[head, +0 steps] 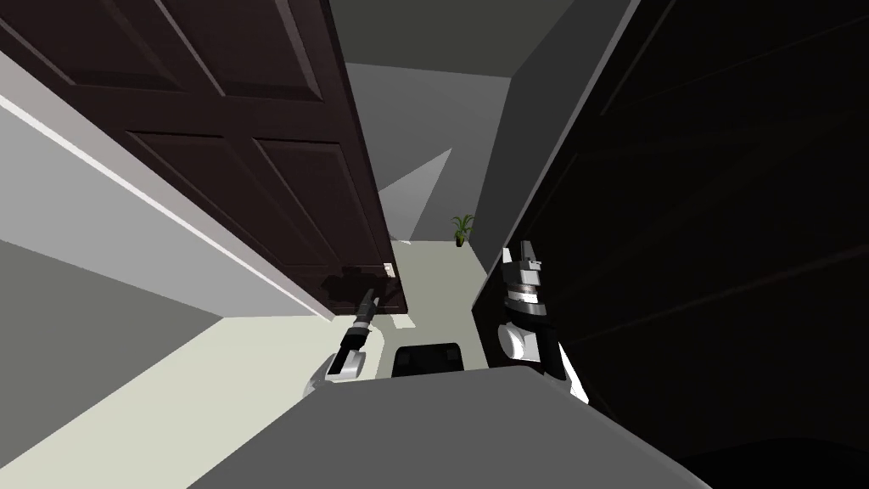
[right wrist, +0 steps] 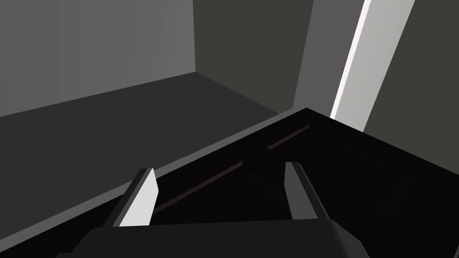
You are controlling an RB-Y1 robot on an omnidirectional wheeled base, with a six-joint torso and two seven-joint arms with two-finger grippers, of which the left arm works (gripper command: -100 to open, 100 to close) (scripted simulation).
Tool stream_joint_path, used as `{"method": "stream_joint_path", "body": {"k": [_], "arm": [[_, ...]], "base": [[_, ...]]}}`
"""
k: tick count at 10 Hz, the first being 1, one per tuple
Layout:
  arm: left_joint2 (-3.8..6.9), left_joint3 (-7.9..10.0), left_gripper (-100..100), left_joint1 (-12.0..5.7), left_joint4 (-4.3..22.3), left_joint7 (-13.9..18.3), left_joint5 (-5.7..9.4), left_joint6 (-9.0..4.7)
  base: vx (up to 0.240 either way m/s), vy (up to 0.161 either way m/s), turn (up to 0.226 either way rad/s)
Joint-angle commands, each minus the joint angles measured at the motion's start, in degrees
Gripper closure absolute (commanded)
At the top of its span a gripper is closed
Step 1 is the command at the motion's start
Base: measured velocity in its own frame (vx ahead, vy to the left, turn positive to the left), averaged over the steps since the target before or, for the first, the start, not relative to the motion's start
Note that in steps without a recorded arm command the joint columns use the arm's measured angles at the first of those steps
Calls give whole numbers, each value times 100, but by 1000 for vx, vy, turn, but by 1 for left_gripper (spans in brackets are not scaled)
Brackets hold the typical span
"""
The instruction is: Pull the door open
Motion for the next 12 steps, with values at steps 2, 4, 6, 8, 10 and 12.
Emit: {"method": "stream_joint_path", "body": {"k": [2,4,6,8,10,12], "arm": [[34,-15,-100,-98,295,62,10,-89],[69,-29,-100,-177,551,119,20,-162],[75,-29,-100,-168,525,118,22,-137],[157,57,-100,-159,651,191,72,-222],[229,137,-100,-148,762,253,117,-300],[330,248,-100,-134,916,339,180,-408]], "base": [[95,13,-48],[130,24,-63],[93,20,-31],[170,-35,-117],[174,-11,-113],[150,-31,-126]]}}
